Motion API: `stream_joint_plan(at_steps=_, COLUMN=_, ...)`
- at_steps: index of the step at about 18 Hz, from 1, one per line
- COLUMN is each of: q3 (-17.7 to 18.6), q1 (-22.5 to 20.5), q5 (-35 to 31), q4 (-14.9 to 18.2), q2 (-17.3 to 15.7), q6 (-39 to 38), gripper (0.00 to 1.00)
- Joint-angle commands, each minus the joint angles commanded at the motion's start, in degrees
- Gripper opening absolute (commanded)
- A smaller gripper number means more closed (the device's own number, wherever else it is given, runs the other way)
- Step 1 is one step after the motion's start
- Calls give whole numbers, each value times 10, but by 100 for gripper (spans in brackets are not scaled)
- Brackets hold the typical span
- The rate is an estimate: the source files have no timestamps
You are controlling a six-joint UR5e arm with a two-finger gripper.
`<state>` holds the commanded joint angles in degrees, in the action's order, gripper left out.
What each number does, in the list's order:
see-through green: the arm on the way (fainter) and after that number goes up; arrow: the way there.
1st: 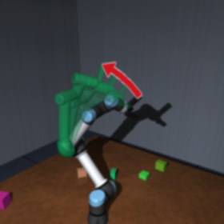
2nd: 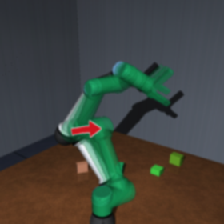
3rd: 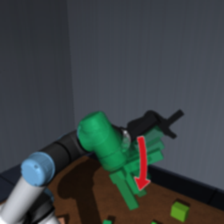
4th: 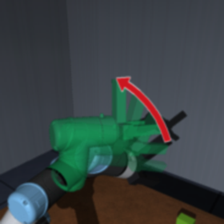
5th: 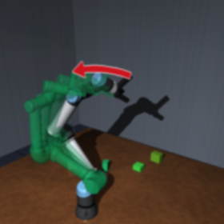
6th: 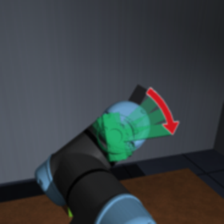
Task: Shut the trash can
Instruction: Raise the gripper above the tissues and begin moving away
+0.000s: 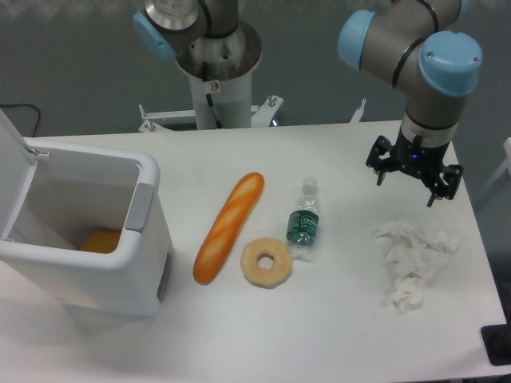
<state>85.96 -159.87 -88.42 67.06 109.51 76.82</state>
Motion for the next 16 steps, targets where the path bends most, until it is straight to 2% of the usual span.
stream_joint_plan(at_steps=7, q3=11, q1=3, q5=5, q4=0, q2=-8, q6=-7, gripper=100)
stream_joint_plan(at_steps=13, q3=45, q1=5, q5=5, q4=0, q2=-68, q6=-37, gripper=100)
stream_joint_plan(at_steps=16, q3=68, q1=19, q5=23, q4=-13, q2=-109, q6=-107, gripper=100)
